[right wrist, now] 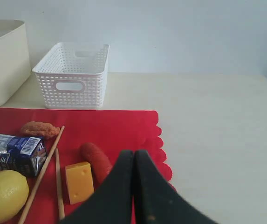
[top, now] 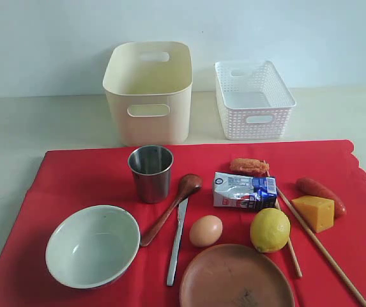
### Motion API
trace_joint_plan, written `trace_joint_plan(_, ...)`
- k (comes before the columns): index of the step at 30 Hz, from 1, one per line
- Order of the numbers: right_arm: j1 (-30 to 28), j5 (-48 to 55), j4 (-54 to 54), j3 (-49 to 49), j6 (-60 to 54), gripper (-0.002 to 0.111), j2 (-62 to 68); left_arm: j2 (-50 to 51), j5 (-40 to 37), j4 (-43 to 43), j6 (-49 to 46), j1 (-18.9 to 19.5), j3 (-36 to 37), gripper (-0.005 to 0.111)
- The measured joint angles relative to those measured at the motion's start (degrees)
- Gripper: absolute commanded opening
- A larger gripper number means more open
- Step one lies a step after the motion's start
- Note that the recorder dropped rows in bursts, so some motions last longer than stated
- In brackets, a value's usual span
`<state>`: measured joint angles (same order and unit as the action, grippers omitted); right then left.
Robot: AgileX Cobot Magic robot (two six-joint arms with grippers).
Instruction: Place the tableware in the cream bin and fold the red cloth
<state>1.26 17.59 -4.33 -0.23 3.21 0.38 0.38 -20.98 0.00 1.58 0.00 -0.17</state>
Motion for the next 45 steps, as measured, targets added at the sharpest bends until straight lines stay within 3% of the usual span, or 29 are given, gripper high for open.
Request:
trace_joint_plan(15,0.0,0.0,0.0,0.0,0.0,0.0,0.0,0.0,0.0,0.0,0.0,0.0,0.0,0.0)
trace_joint_plan(23,0.0,0.0,0.0,-4.6,0.0,0.0,0.4,0.0,0.0,0.0,0.0,0.0,0.0,0.0)
trace_joint_plan(45,0.0,-0.6,0.0,-19.8,0.0,0.0,22.9,0.0,0.0,0.0,0.0,0.0,0.0,0.0)
